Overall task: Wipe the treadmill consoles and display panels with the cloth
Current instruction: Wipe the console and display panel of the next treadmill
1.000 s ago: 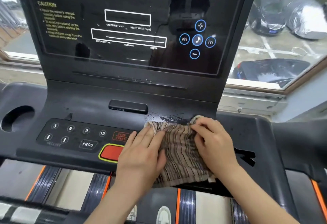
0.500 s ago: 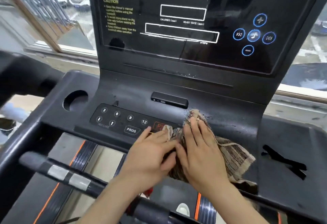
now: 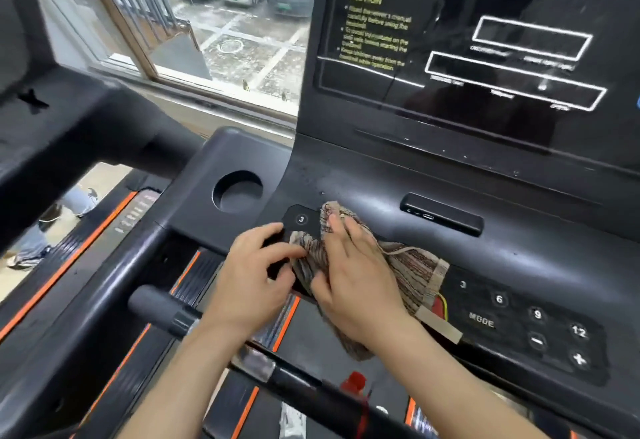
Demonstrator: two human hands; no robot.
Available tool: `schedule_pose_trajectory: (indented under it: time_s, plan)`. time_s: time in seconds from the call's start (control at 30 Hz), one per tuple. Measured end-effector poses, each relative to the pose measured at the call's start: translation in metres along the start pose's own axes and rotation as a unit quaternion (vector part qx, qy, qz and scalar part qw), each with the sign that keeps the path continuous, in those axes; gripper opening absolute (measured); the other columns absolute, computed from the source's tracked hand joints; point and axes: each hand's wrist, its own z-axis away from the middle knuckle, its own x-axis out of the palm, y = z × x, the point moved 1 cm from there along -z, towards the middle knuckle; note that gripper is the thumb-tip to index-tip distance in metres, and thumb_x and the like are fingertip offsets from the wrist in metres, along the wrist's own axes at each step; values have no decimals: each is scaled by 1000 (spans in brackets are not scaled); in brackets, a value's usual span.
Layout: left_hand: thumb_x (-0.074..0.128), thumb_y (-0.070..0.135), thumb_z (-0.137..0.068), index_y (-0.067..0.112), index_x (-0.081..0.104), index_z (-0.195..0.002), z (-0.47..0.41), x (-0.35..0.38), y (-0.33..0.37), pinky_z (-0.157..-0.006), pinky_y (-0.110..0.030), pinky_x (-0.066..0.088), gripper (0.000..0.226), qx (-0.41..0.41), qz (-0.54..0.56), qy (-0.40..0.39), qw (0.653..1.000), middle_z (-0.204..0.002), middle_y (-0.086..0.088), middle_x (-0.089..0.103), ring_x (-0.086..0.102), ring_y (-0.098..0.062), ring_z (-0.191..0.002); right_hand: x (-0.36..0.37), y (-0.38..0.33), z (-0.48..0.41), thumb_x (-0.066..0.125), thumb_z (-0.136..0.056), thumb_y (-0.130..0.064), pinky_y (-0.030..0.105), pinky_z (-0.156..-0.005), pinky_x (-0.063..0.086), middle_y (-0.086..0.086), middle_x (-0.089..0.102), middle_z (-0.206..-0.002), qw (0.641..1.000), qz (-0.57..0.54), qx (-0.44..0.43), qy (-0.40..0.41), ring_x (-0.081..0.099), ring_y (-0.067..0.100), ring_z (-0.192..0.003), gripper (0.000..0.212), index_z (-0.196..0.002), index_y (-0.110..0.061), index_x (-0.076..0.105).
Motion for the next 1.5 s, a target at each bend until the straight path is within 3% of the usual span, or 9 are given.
schedule_pose_trajectory:
  time_s: [0.37,0.53,0.6,0.77,0.93,1.03,1.2,1.37,1.5]
  plan:
    - [51,29,-86,23,66,-110,-63,-11,-35,-75,-37,52,29,12,25,55,998,-96,3,64,62,-18,-87,2,-13,-91,43,-95,-39,36,-121,1,-1,4,-164,996,41,64,42,-1,16,-149,68,-155,-19,17]
    - [54,17,-76,22,68,-68,-78,-24,-49,-65,-22,45,16,-77,97,27,992,-66,8,65,56,-7,-65,12,-28,-50,47,-77,-18,33,-115,30,-2,52,-143,994,-99,-37,4,40,11,-137,51,-125,-16,64]
    - [55,12,-81,20,66,-70,-90,-24,-50,-66,-19,42,17,-78,47,-25,996,-69,7,62,54,-8,-70,2,1,-38,45,-72,-13,36,-107,41,-1,61,-133,994,-94,-48,40,50,11,-129,49,-114,-14,71]
    - [49,11,-84,20,59,-87,-104,-11,-53,-74,-36,43,13,-47,-12,-15,999,-89,1,59,54,-24,-86,2,-6,-100,44,-76,-7,38,-121,17,2,34,-156,997,25,53,56,24,18,-145,69,-144,-14,44]
    - [45,18,-84,22,66,-91,-101,-9,-58,-72,-36,47,22,-48,25,35,998,-86,2,69,62,-26,-82,19,-18,-51,39,-73,-14,36,-114,32,0,55,-140,995,-73,-72,5,44,15,-136,58,-124,-14,66]
    - [52,19,-83,26,72,-88,-102,-9,-60,-73,-32,49,21,-51,44,35,997,-81,7,70,63,-18,-75,-3,10,-42,38,-70,-17,43,-110,37,0,49,-145,998,-33,-47,14,39,15,-139,64,-130,-16,61]
    - [59,25,-79,27,77,-90,-100,-14,-58,-80,-34,54,21,-65,77,47,994,-87,6,75,69,-18,-81,17,-41,-75,31,-90,-53,36,-120,-5,-4,3,-163,995,78,60,-20,-2,13,-150,72,-155,-24,18]
    - [60,48,-81,31,73,-94,-97,-13,-64,-76,-37,54,25,-7,68,17,998,-86,9,69,65,-15,-80,18,-19,-12,50,-86,-40,38,-115,24,-1,33,-156,992,119,-6,-31,31,18,-144,64,-146,-20,43]
    - [59,64,-79,35,61,-104,-97,-10,-63,-74,-33,48,38,19,-10,-34,999,-92,8,51,57,-14,-82,5,0,-8,29,-94,-42,37,-119,15,0,23,-159,973,137,181,30,19,17,-148,62,-151,-18,32]
